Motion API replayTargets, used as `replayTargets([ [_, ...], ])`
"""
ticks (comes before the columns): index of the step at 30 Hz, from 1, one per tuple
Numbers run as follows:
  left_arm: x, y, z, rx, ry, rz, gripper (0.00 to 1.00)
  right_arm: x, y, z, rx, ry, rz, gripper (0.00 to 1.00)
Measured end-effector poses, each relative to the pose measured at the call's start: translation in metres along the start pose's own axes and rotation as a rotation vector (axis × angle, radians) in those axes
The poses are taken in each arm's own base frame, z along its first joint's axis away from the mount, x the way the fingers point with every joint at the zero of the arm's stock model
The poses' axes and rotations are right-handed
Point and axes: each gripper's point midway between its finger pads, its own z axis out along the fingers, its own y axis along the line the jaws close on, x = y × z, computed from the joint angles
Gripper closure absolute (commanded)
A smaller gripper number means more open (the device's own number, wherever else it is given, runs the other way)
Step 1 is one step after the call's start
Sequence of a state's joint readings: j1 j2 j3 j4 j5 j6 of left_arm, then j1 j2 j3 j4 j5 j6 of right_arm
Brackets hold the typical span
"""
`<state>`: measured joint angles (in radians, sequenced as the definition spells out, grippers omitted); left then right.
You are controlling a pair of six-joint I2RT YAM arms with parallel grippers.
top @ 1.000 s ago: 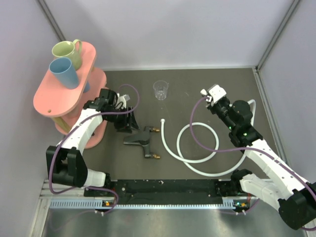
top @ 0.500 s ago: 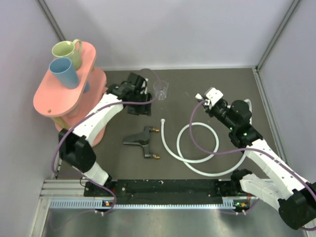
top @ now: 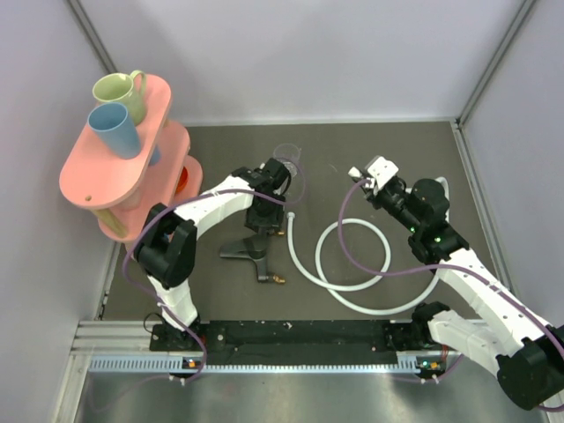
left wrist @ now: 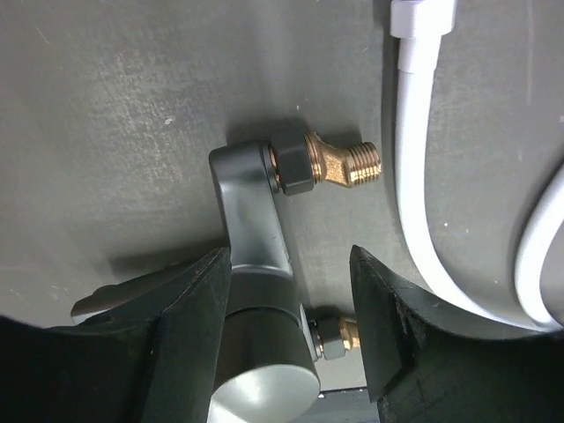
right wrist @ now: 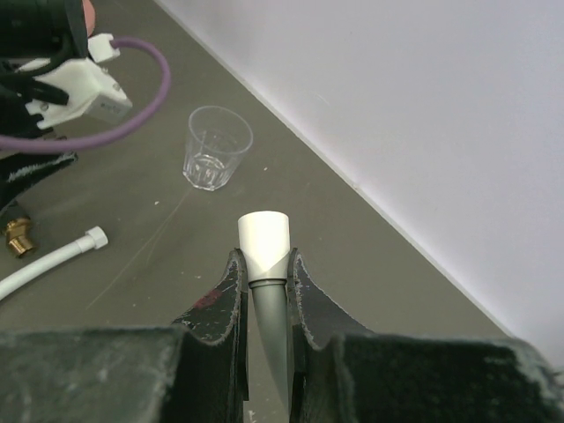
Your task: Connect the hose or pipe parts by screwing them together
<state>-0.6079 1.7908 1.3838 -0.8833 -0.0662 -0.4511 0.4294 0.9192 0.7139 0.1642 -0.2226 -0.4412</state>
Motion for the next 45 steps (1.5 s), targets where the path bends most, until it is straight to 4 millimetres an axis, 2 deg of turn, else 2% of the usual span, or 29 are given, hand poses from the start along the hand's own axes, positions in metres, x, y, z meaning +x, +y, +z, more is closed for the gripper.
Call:
replayTargets([
  [7, 0.016, 0.006, 0.024, -0.077, 0.016, -0.021, 0.43, 0.001, -0.002, 0.0, 0.009, 0.005, -0.001, 1.0],
  [15, 0.017, 0.017, 0.038, -0.133, 0.014, -0.053, 0.51, 0.001, -0.003, 0.0, 0.015, 0.008, -0.003, 1.0],
  [19, 0.022, 0.02, 0.042, -0.141, 0.012, -0.07, 0.52, 0.001, -0.003, 0.0, 0.015, 0.008, -0.003, 1.0],
  [23, 0.019, 0.022, 0.04, -0.125, -0.025, -0.085, 0.71, 0.002, -0.003, 0.0, 0.015, 0.009, -0.008, 1.0],
  [24, 0.019, 0.023, 0.04, -0.118, -0.03, -0.088, 0.84, 0.002, -0.003, 0.0, 0.015, 0.009, -0.01, 1.0],
  [26, 0.019, 0.023, 0.038, -0.09, -0.035, -0.097, 0.97, 0.002, -0.002, 0.0, 0.01, 0.009, -0.011, 1.0],
  [27, 0.02, 0.024, 0.038, -0.079, -0.034, -0.101, 1.0, 0.002, -0.002, 0.0, 0.007, 0.008, -0.013, 1.0],
  [31, 0.02, 0.027, 0.036, -0.053, -0.03, -0.103, 1.0, 0.004, 0.003, 0.002, -0.023, 0.008, -0.025, 1.0],
  [39, 0.022, 0.023, 0.032, 0.029, -0.007, -0.061, 1.0, 0.009, 0.026, 0.008, -0.157, 0.007, -0.058, 1.0],
  [42, 0.024, 0.02, 0.029, 0.066, 0.008, -0.029, 1.0, 0.007, 0.043, 0.012, -0.229, -0.026, -0.117, 1.0],
  [45, 0.025, 0.014, 0.027, 0.105, 0.019, -0.004, 1.0, 0.017, 0.075, 0.02, -0.32, -0.027, -0.199, 1.0],
])
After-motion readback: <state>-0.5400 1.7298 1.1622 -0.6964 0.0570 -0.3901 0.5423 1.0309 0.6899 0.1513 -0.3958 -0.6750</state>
